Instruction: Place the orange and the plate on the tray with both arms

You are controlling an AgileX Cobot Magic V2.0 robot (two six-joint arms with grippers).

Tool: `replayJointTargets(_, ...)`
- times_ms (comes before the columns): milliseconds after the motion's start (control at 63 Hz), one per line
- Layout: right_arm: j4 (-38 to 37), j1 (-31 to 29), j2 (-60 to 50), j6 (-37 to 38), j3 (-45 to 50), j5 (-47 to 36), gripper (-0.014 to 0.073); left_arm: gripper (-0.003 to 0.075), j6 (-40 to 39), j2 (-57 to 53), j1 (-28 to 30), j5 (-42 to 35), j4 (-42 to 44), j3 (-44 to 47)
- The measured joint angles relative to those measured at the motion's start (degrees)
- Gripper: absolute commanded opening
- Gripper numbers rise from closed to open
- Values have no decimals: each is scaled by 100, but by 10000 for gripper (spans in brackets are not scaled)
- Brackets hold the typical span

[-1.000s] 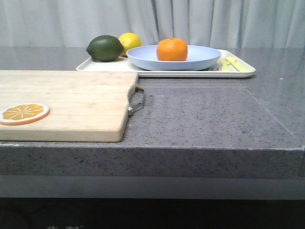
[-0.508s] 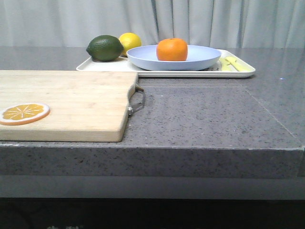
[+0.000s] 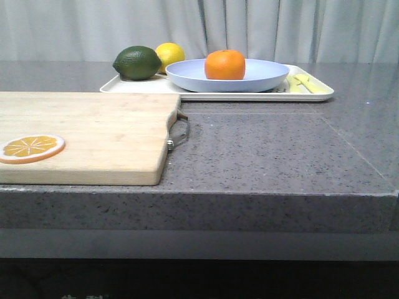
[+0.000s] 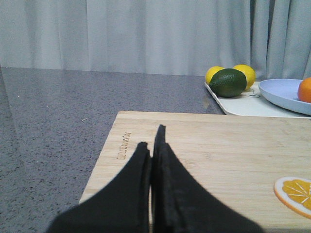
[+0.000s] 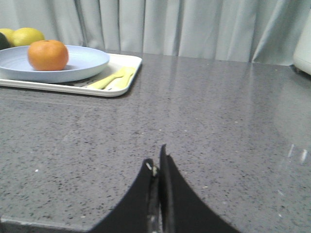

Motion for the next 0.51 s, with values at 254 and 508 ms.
replayJointTargets(254,0,-51,0,0,0,0,-68,-17,0,0,0,0,0,0)
replayJointTargets(508,0,-51,0,0,0,0,-68,-17,0,0,0,0,0,0)
